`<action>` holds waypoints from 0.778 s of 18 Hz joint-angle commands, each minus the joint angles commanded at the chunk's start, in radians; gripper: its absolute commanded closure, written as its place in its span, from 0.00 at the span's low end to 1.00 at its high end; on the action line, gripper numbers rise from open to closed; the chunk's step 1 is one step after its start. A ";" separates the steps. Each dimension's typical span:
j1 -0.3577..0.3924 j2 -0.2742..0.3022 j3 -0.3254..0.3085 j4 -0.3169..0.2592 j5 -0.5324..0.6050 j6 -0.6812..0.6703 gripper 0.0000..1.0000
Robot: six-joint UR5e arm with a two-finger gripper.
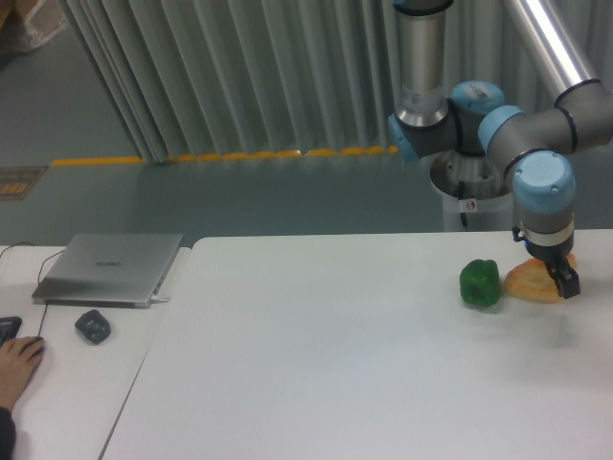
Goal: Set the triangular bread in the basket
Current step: 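Close the gripper fingers around the triangular bread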
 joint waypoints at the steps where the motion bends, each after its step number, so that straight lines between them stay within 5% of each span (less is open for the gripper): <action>1: 0.000 0.006 -0.006 0.000 0.032 0.002 0.00; 7: -0.021 0.023 -0.034 0.043 0.141 -0.002 0.00; 12: -0.029 -0.003 -0.038 0.081 0.135 -0.031 0.00; 14: -0.029 -0.020 -0.037 0.089 0.050 -0.050 0.00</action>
